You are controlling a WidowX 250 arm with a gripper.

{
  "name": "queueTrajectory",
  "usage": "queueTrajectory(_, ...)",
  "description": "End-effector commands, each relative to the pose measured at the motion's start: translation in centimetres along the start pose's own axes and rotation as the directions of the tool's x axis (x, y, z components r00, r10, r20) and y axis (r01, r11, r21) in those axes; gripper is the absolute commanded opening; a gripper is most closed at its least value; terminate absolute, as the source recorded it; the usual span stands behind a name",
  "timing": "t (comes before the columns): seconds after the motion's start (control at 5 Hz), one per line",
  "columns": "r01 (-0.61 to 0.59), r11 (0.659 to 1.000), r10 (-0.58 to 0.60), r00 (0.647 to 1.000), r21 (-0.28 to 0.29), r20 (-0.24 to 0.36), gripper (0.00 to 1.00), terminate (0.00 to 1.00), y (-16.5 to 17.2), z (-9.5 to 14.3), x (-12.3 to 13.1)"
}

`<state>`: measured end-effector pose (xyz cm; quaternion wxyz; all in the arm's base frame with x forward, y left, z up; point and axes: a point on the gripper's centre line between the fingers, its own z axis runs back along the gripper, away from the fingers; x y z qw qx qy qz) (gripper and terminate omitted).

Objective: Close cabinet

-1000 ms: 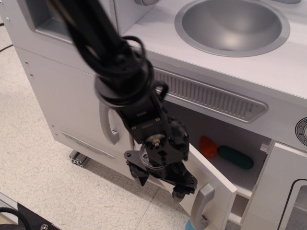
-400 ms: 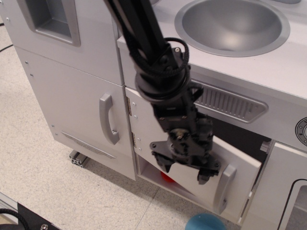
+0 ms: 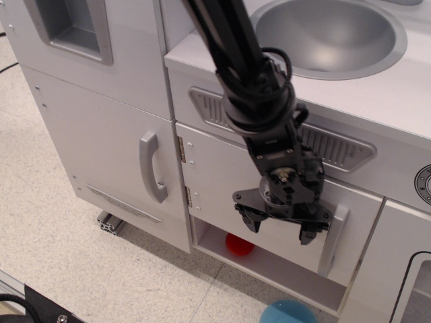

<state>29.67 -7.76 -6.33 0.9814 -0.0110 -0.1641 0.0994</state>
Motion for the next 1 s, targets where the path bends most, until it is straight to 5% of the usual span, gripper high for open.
queueTrajectory(0.0,0.03,0.998,-0.029,0.999,-0.048,0.02,1.0,0.0,0.5,2.9,1.0)
queueTrajectory(0.2,0.085,0.995,-0.086,0.996,-0.059,-0.008,1.0,0.0,2.7,5.5,-1.8)
queueTrajectory(0.6,0.097,0.994,-0.1,0.993,-0.048,-0.061,1.0,0.0,4.2,6.5,-2.7)
queueTrajectory(0.8,0.097,0.994,-0.1,0.993,-0.048,-0.061,1.0,1.0,4.2,6.5,-2.7)
